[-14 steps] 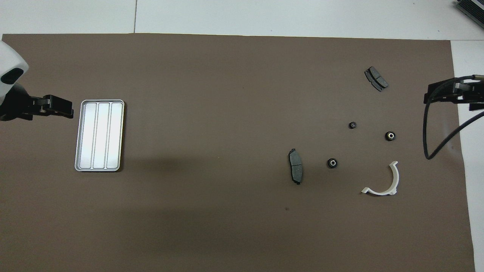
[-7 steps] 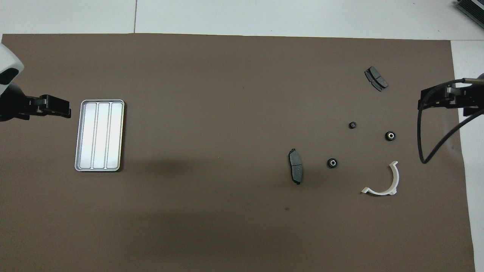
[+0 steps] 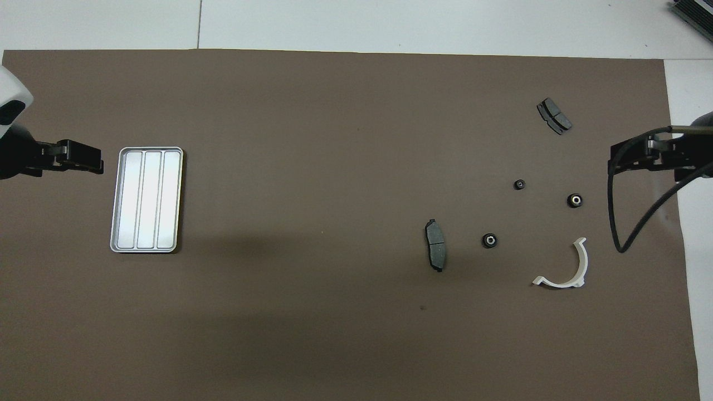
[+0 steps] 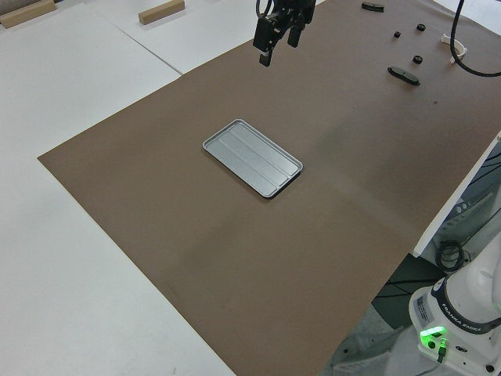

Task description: Place bearing gear from tray to pile

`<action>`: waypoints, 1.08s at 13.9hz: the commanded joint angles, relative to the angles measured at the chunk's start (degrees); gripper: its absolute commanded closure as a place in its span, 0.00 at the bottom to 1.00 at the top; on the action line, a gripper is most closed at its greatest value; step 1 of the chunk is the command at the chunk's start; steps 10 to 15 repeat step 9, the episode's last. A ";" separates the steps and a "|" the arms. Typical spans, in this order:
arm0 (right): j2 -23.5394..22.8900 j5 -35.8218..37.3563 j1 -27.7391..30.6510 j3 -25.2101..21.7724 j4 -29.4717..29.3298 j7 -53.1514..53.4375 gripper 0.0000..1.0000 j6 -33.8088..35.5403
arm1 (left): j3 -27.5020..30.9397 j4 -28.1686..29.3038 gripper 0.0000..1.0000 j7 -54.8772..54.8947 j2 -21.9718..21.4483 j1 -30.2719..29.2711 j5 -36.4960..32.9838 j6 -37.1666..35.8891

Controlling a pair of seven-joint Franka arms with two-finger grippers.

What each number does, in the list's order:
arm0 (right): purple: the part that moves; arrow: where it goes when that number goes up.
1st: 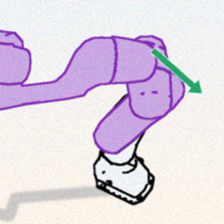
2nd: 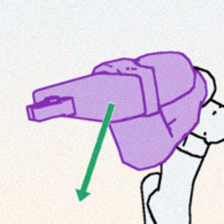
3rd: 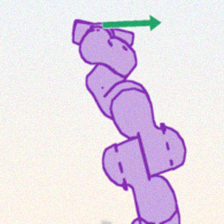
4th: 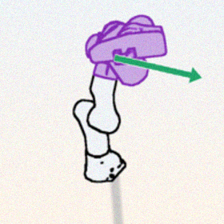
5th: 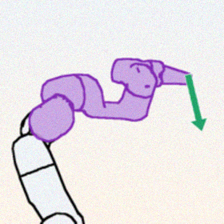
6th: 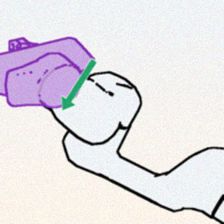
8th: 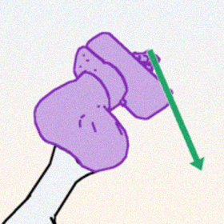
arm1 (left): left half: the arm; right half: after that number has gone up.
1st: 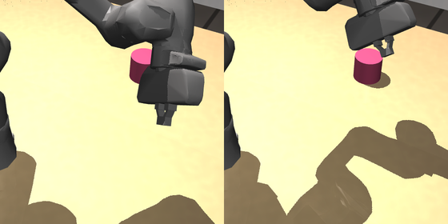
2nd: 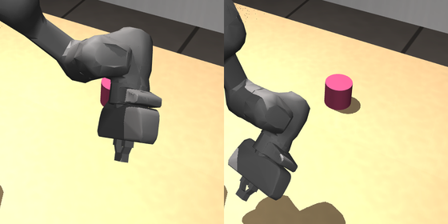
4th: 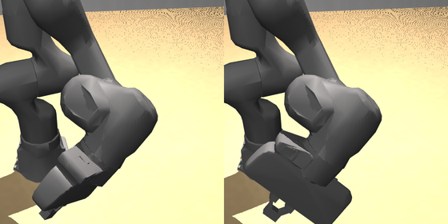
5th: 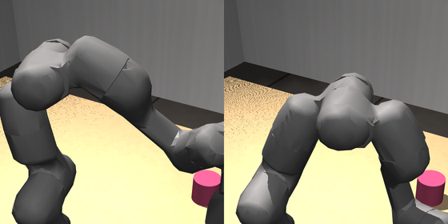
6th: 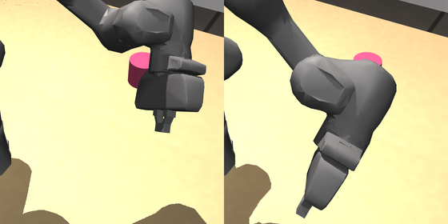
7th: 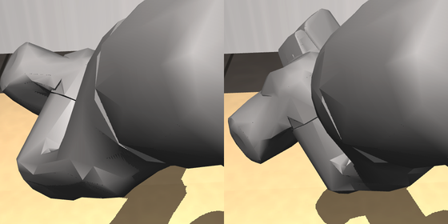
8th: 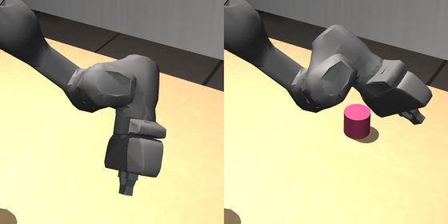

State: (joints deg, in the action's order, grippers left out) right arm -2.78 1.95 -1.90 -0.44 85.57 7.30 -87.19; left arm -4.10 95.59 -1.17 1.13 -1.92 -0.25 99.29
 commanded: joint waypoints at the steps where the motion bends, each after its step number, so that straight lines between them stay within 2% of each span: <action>1: 0.23 -0.72 0.23 0.09 0.20 -1.23 0.00 1.14 | -0.21 1.00 0.00 0.46 -1.13 -0.27 -0.72 0.03; 15: -0.21 -0.55 -0.12 0.09 0.38 -1.06 0.00 0.35 | -0.21 1.00 0.00 0.46 -1.13 -0.27 -0.72 0.03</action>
